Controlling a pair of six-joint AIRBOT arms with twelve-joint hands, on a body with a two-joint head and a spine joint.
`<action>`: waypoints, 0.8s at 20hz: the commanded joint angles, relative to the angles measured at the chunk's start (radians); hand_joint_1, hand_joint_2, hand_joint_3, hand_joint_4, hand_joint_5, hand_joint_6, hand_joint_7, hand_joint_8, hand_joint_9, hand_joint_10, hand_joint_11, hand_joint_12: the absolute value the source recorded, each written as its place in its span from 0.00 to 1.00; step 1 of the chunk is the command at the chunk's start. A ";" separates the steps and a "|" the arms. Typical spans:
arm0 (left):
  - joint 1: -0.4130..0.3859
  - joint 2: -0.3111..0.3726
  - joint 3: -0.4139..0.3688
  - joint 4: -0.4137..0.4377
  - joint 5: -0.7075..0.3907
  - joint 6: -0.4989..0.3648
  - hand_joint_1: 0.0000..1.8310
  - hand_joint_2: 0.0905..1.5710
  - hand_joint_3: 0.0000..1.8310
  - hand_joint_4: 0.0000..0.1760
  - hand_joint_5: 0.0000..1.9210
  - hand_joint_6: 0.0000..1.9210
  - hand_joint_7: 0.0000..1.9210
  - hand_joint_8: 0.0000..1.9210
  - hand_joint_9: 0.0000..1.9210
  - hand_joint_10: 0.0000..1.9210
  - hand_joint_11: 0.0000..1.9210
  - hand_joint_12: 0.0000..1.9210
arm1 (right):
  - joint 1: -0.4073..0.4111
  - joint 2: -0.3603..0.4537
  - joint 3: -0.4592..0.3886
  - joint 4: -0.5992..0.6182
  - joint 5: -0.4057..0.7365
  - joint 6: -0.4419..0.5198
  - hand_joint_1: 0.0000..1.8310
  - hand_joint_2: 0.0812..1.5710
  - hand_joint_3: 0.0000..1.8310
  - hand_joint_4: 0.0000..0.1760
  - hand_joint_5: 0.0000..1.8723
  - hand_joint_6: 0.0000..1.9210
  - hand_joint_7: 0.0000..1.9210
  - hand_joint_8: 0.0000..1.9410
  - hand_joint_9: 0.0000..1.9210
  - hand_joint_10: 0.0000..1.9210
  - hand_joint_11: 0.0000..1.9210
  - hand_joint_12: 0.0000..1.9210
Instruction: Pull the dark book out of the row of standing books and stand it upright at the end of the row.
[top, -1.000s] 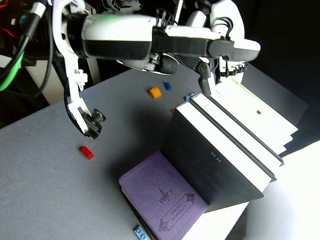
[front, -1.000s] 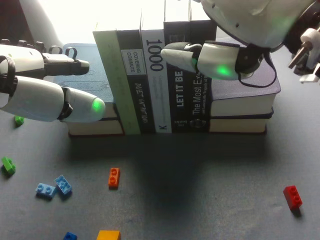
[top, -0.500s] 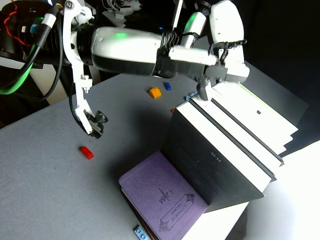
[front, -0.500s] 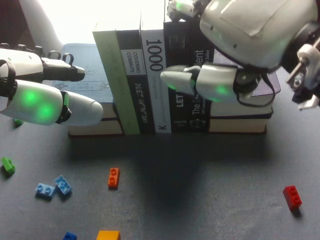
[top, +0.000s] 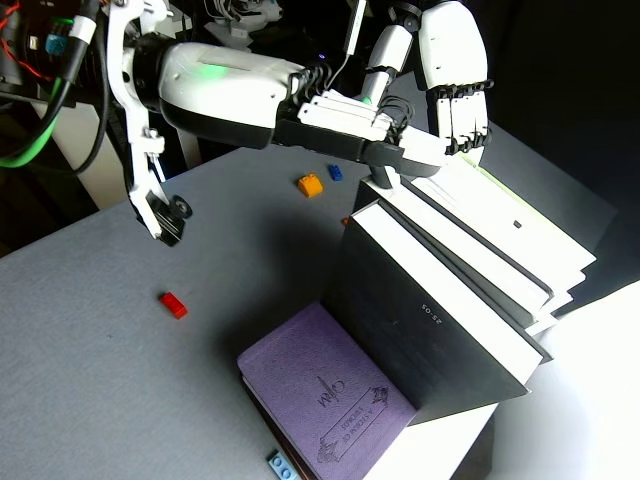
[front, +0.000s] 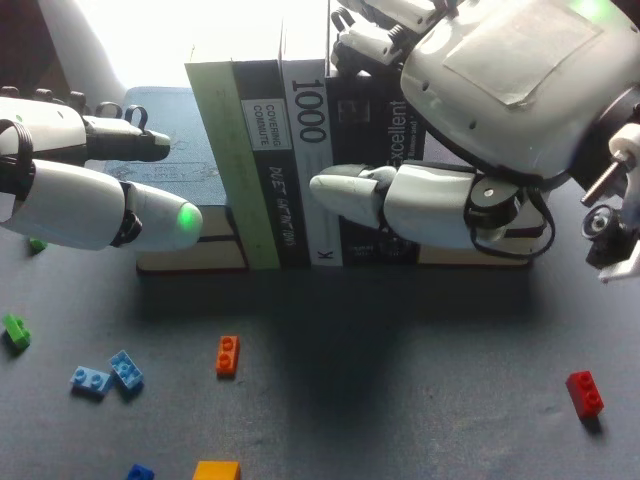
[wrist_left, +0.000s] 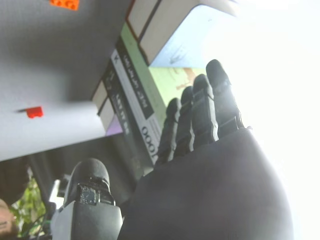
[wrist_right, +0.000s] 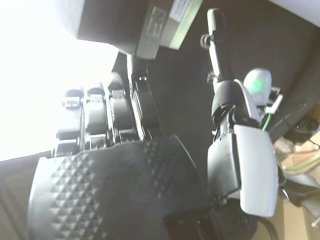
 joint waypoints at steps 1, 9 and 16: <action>-0.009 0.008 0.002 0.025 -0.076 -0.006 0.00 0.71 0.00 0.00 0.03 0.00 0.04 0.00 0.04 0.00 0.00 0.19 | 0.002 0.010 -0.016 0.004 0.044 -0.026 0.00 0.72 0.00 0.00 0.20 0.36 0.03 0.00 0.00 0.00 0.00 0.00; -0.009 0.008 0.002 0.025 -0.076 -0.007 0.00 0.70 0.00 0.00 0.04 0.00 0.03 0.00 0.04 0.00 0.00 0.22 | 0.003 0.016 -0.132 0.189 0.067 -0.145 0.00 0.71 0.00 0.00 0.14 0.41 0.03 0.01 0.00 0.00 0.00 0.00; -0.008 0.009 0.003 0.025 -0.076 -0.008 0.00 0.70 0.00 0.00 0.03 0.00 0.04 0.00 0.05 0.00 0.00 0.22 | 0.004 0.017 -0.241 0.249 0.101 -0.212 0.00 0.71 0.00 0.00 0.13 0.40 0.02 0.00 0.00 0.00 0.00 0.00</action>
